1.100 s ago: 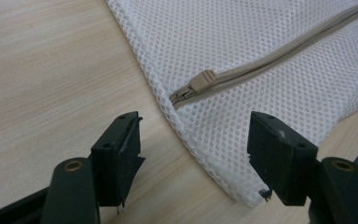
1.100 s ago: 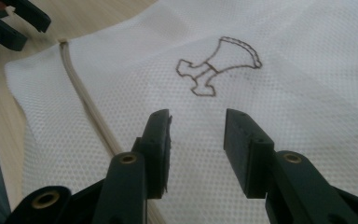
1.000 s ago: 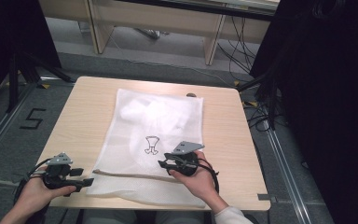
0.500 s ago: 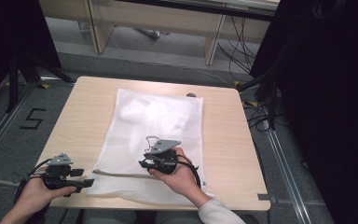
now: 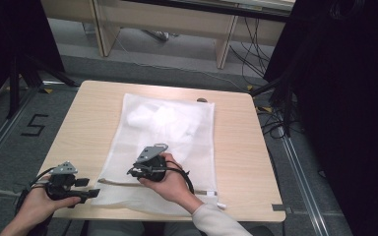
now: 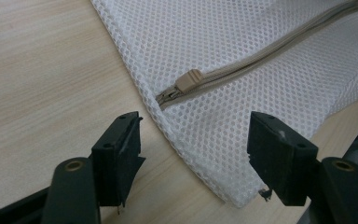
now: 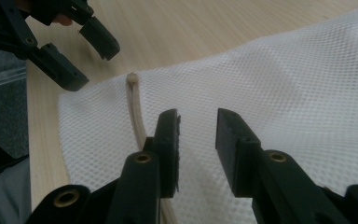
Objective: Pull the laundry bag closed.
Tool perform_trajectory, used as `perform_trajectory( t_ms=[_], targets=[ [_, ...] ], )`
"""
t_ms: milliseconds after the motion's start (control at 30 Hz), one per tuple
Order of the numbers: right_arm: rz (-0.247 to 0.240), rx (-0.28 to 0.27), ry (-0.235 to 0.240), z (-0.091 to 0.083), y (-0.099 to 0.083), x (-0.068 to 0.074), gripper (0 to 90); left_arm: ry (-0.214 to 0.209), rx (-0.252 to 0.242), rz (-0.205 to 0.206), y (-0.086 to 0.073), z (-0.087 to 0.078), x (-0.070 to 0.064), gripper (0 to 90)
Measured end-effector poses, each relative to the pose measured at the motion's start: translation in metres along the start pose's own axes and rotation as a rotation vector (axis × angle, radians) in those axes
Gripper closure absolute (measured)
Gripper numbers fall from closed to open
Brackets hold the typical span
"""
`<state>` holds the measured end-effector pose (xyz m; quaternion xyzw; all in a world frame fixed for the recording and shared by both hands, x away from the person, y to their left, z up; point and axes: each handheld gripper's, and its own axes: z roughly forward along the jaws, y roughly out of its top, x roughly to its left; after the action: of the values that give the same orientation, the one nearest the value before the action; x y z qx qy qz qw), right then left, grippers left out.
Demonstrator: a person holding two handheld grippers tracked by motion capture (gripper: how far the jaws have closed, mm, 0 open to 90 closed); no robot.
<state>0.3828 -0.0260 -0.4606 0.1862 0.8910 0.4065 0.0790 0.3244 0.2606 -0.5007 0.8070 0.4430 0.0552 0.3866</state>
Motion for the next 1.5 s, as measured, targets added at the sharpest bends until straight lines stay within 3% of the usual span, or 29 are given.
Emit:
perform_trajectory(
  t_ms=[200, 433, 500, 533, 800, 833, 933, 1067, 1233, 1500],
  targets=[
    [-0.02, 0.011, 0.019, 0.014, 0.007, 0.005, 70.9, -0.01, -0.001, -0.003, 0.0, 0.0, -0.001, 33.8],
    [-0.007, 0.021, 0.04, 0.025, 0.013, 0.011, 70.6, -0.009, -0.014, -0.013, 0.0, 0.001, -0.002, 33.8],
    [-0.012, 0.022, 0.047, 0.029, 0.016, 0.012, 70.5, -0.014, 0.0, 0.004, 0.0, -0.001, 0.0, 33.8],
    [-0.017, 0.024, 0.046, 0.032, 0.017, 0.013, 70.5, -0.014, -0.015, -0.016, -0.001, 0.001, -0.002, 33.7],
    [-0.034, 0.035, 0.055, 0.043, 0.022, 0.018, 70.6, -0.01, 0.008, 0.005, 0.0, 0.0, -0.002, 33.4],
    [-0.03, 0.03, 0.058, 0.046, 0.022, 0.019, 70.6, -0.014, -0.024, -0.01, -0.001, 0.003, -0.004, 33.4],
    [-0.033, 0.032, 0.058, 0.05, 0.024, 0.019, 70.7, -0.023, 0.003, -0.003, 0.0, 0.002, -0.003, 33.3],
    [-0.027, 0.043, 0.075, 0.057, 0.027, 0.022, 73.1, -0.014, -0.018, -0.006, -0.001, 0.003, -0.004, 33.3],
    [-0.038, 0.062, 0.08, 0.065, 0.029, 0.024, 73.5, -0.001, 0.005, 0.006, 0.0, 0.002, -0.004, 33.3],
    [-0.04, 0.086, 0.096, 0.081, 0.032, 0.029, 73.4, -0.022, 0.011, 0.008, 0.0, 0.002, -0.002, 33.3]
  ],
)
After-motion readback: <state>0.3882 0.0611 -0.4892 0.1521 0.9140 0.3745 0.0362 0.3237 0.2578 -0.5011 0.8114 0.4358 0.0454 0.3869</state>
